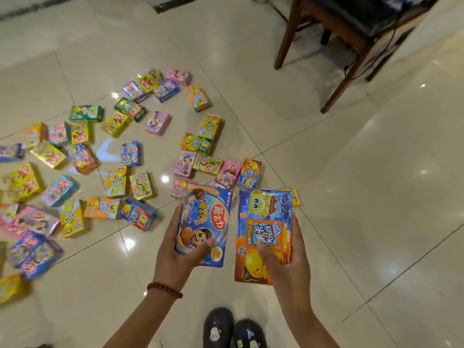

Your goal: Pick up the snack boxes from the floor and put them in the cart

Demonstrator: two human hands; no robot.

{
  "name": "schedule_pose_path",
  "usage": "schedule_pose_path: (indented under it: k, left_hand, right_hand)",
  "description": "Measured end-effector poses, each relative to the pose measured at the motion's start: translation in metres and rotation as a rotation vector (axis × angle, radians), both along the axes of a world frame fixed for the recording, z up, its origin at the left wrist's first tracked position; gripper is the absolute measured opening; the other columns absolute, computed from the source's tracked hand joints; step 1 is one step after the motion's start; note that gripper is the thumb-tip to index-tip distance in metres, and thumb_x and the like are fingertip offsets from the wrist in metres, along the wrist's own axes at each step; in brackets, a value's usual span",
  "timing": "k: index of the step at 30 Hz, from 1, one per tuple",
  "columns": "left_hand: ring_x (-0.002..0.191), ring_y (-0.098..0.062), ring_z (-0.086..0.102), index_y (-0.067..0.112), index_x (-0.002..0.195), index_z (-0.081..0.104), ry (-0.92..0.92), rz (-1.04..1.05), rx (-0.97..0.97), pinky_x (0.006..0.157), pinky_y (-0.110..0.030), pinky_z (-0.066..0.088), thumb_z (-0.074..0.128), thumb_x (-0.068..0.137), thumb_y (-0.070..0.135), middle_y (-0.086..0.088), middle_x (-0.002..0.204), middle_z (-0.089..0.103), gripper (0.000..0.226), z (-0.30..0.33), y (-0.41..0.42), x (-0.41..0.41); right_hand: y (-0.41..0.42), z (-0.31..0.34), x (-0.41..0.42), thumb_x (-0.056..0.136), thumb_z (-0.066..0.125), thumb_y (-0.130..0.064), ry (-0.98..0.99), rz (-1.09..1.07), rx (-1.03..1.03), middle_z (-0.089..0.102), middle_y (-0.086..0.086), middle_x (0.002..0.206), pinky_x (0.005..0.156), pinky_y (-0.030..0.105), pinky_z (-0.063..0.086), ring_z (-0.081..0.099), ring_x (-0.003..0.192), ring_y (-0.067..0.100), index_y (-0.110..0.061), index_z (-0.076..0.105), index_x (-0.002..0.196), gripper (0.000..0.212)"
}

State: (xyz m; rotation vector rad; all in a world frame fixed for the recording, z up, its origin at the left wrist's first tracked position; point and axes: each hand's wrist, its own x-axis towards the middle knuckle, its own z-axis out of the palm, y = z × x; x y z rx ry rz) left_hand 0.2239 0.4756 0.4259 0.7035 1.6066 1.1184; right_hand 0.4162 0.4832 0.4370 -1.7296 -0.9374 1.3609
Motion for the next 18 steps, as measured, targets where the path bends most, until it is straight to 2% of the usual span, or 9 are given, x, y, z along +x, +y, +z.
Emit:
schedule_pose_path:
  k: [4,7,10,12,15,18]
  left_hand:
    - [0.101,-0.008,0.065,0.048,0.124,0.039,0.022,0.095,0.063,0.072,-0.036,0.059,0.077,0.059,0.016,0.012,0.122,0.057,0.082,0.063,-0.009,-0.015]
    - [0.103,-0.010,0.064,0.049,0.129,0.037,0.051,0.159,0.111,0.074,-0.041,0.059,0.087,0.060,0.017,0.012,0.124,0.057,0.091,0.109,-0.020,-0.026]
    - [0.103,-0.006,0.064,0.050,0.130,0.037,0.070,0.248,0.172,0.075,-0.038,0.059,0.080,0.067,0.006,0.013,0.124,0.058,0.087,0.155,-0.036,-0.034]
    - [0.104,0.000,0.062,0.051,0.127,0.039,0.093,0.302,0.219,0.076,-0.037,0.058,0.074,0.072,-0.002,0.019,0.124,0.055,0.084,0.186,-0.047,-0.040]
    - [0.112,0.003,0.056,0.052,0.128,0.039,0.129,0.383,0.263,0.086,-0.050,0.053,0.075,0.072,-0.001,0.019,0.131,0.051,0.085,0.228,-0.064,-0.051]
    - [0.120,-0.005,0.054,0.052,0.131,0.040,0.170,0.472,0.327,0.092,-0.054,0.050,0.080,0.069,0.009,0.014,0.136,0.050,0.086,0.267,-0.082,-0.066]
  right_hand:
    - [0.006,0.055,-0.014,0.062,0.067,-0.054,-0.047,0.081,0.036,0.058,-0.014,0.120,0.073,0.024,0.056,0.064,0.098,0.006,-0.058,0.029,0.124,0.072]
    - [0.012,0.101,-0.026,0.063,0.066,-0.054,-0.056,0.125,0.088,0.056,-0.019,0.115,0.073,0.022,0.055,0.062,0.098,0.004,-0.062,0.027,0.121,0.070]
    - [0.015,0.145,-0.037,0.064,0.067,-0.051,-0.039,0.177,0.150,0.060,-0.016,0.113,0.069,0.018,0.055,0.064,0.096,0.004,-0.053,0.030,0.130,0.077]
    - [0.015,0.174,-0.047,0.064,0.069,-0.049,-0.009,0.214,0.186,0.060,-0.013,0.115,0.070,0.021,0.056,0.064,0.098,0.006,-0.046,0.033,0.137,0.081]
    - [0.013,0.214,-0.064,0.069,0.071,-0.047,0.003,0.299,0.275,0.060,-0.011,0.120,0.078,0.031,0.059,0.064,0.101,0.007,-0.045,0.034,0.140,0.080]
    - [0.010,0.254,-0.086,0.074,0.076,-0.043,0.016,0.375,0.345,0.061,-0.009,0.118,0.077,0.026,0.057,0.064,0.100,0.008,-0.044,0.035,0.139,0.077]
